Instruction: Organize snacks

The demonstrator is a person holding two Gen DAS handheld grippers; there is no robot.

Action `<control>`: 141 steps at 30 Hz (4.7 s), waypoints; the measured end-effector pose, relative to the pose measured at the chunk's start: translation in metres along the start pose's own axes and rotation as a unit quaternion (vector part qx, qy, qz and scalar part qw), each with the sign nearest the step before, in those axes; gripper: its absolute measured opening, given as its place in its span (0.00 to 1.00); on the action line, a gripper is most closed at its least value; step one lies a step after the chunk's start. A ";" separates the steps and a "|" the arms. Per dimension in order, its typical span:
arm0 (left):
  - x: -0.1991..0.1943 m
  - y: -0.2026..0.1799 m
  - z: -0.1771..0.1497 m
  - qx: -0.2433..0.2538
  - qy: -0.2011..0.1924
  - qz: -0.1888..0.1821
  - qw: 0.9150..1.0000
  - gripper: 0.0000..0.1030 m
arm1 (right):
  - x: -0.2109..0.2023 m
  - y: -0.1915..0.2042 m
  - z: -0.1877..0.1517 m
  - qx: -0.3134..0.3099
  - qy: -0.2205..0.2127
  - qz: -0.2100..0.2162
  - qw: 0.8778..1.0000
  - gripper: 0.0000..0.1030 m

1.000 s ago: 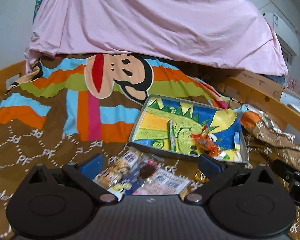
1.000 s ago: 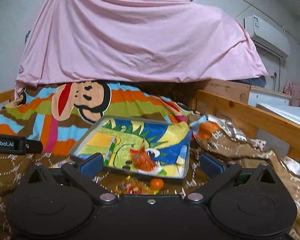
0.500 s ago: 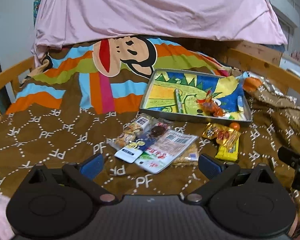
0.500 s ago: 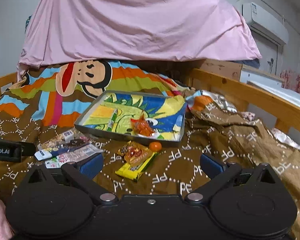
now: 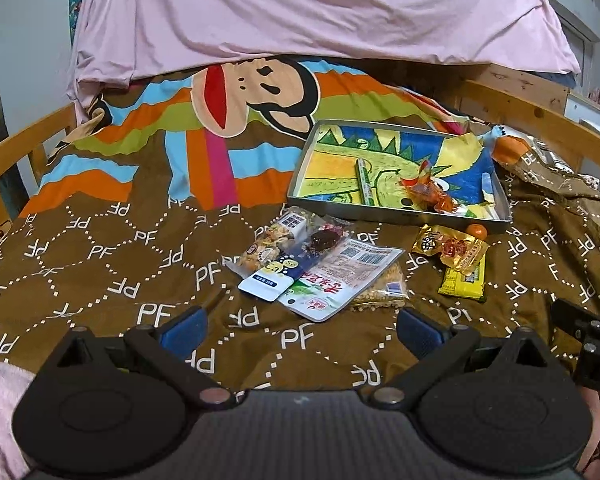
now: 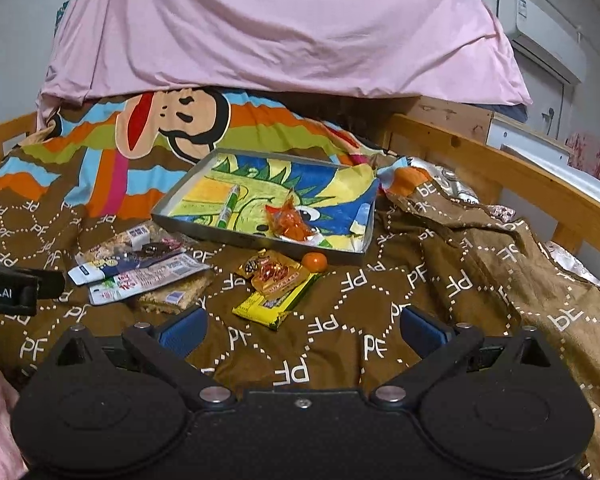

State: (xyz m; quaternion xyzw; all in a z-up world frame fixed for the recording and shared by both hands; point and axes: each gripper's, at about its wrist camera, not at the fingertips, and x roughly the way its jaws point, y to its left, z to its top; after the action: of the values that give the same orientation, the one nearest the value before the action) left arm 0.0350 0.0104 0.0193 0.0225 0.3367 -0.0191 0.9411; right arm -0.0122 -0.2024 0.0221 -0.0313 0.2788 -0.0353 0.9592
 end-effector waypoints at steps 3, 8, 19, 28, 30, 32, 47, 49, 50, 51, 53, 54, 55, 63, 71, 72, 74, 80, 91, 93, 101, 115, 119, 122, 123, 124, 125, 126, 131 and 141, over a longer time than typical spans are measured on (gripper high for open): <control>0.003 0.001 0.000 -0.002 0.006 0.003 1.000 1.00 | 0.003 0.001 -0.001 -0.002 0.008 0.001 1.000 0.99; 0.004 0.002 0.000 -0.002 0.010 0.007 1.000 1.00 | 0.004 0.003 -0.001 -0.007 0.010 0.004 1.000 0.99; 0.017 0.000 0.008 0.003 0.024 -0.001 1.000 1.00 | 0.009 -0.003 0.004 0.010 0.011 0.012 1.000 0.99; 0.032 -0.009 0.019 0.013 0.031 -0.003 0.999 1.00 | 0.024 -0.006 0.013 0.011 0.013 0.025 1.000 0.99; 0.036 -0.012 0.021 0.020 0.030 -0.003 0.999 1.00 | 0.028 -0.007 0.015 0.009 0.011 0.024 1.000 0.99; 0.039 -0.014 0.023 0.026 0.028 -0.002 0.999 1.00 | 0.033 -0.009 0.018 0.003 0.011 0.024 1.000 0.99; 0.070 -0.019 0.041 0.047 0.050 0.001 0.998 1.00 | 0.065 -0.011 0.032 -0.044 0.002 0.020 0.999 0.99; 0.074 -0.020 0.044 0.051 0.053 0.000 0.997 1.00 | 0.070 -0.011 0.034 -0.044 0.005 0.021 0.999 0.99; 0.077 -0.021 0.045 0.052 0.055 0.000 0.997 1.00 | 0.073 -0.012 0.035 -0.043 0.006 0.022 0.999 0.99; 0.080 -0.021 0.047 0.055 0.057 -0.001 0.997 1.00 | 0.075 -0.011 0.036 -0.043 0.007 0.023 0.999 0.99; 0.085 -0.024 0.049 0.060 0.060 -0.003 0.996 1.00 | 0.078 -0.011 0.037 -0.045 0.007 0.024 0.999 0.99; 0.088 -0.025 0.051 0.065 0.062 -0.004 0.996 1.00 | 0.080 -0.011 0.038 -0.047 0.007 0.024 0.999 0.99; 0.091 -0.026 0.053 0.069 0.064 -0.005 0.996 1.00 | 0.082 -0.011 0.039 -0.049 0.006 0.024 0.999 0.99; 0.117 -0.035 0.067 0.113 0.073 -0.027 0.991 1.00 | 0.102 -0.010 0.043 -0.053 0.017 0.029 0.998 0.99; 0.149 -0.031 0.076 0.171 0.077 -0.086 0.978 1.00 | 0.129 -0.009 0.039 -0.073 0.053 0.045 0.995 0.99; 0.152 -0.028 0.077 0.174 0.079 -0.097 0.977 1.00 | 0.132 -0.009 0.038 -0.075 0.059 0.053 0.994 0.99; 0.157 -0.024 0.078 0.175 0.081 -0.114 0.974 1.00 | 0.141 -0.009 0.036 -0.082 0.072 0.072 0.991 0.99; 0.171 -0.022 0.079 0.171 0.093 -0.139 0.971 1.00 | 0.164 -0.008 0.035 -0.063 0.105 0.105 0.987 0.99; 0.197 -0.033 0.087 0.125 0.098 -0.168 0.973 1.00 | 0.204 0.006 0.023 -0.016 0.143 0.114 0.983 0.91; 0.200 -0.036 0.090 0.110 0.094 -0.182 0.972 1.00 | 0.208 0.013 0.021 -0.022 0.144 0.110 0.983 0.89; 0.221 -0.053 0.103 0.014 0.125 -0.268 0.955 0.99 | 0.204 0.020 0.019 -0.036 0.148 0.071 0.986 0.67; 0.252 -0.095 0.096 -0.076 0.240 -0.302 0.920 0.93 | 0.176 -0.033 0.022 -0.020 0.181 0.014 0.983 0.58; 0.261 -0.111 0.089 -0.088 0.264 -0.267 0.923 0.90 | 0.178 -0.026 0.018 -0.045 0.184 0.005 0.982 0.58; 0.267 -0.121 0.083 -0.079 0.268 -0.237 0.930 0.89 | 0.178 -0.025 0.018 -0.041 0.186 0.005 0.982 0.58; 0.267 -0.124 0.082 -0.074 0.264 -0.230 0.934 0.89 | 0.179 -0.026 0.018 -0.037 0.187 0.005 0.982 0.58; 0.267 -0.127 0.082 -0.067 0.261 -0.224 0.937 0.88 | 0.179 -0.026 0.018 -0.034 0.187 0.005 0.982 0.58; 0.266 -0.130 0.082 -0.060 0.260 -0.218 0.939 0.88 | 0.180 -0.026 0.018 -0.032 0.188 0.005 0.982 0.58; 0.266 -0.131 0.083 -0.054 0.260 -0.213 0.940 0.86 | 0.181 -0.026 0.018 -0.031 0.188 0.006 0.982 0.58; 0.270 -0.118 0.085 -0.102 0.261 -0.222 0.934 0.82 | 0.182 -0.023 0.019 -0.028 0.183 0.017 0.983 0.58; 0.266 -0.081 0.080 -0.119 0.279 -0.227 0.925 0.37 | 0.180 -0.018 0.019 -0.037 0.179 0.026 0.983 0.58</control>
State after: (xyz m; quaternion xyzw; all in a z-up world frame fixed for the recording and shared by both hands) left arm 0.2875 -0.0801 -0.0900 -0.1626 0.5820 -0.1845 0.7751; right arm 0.1484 -0.2349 -0.0565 -0.0522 0.4475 -0.0048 0.8928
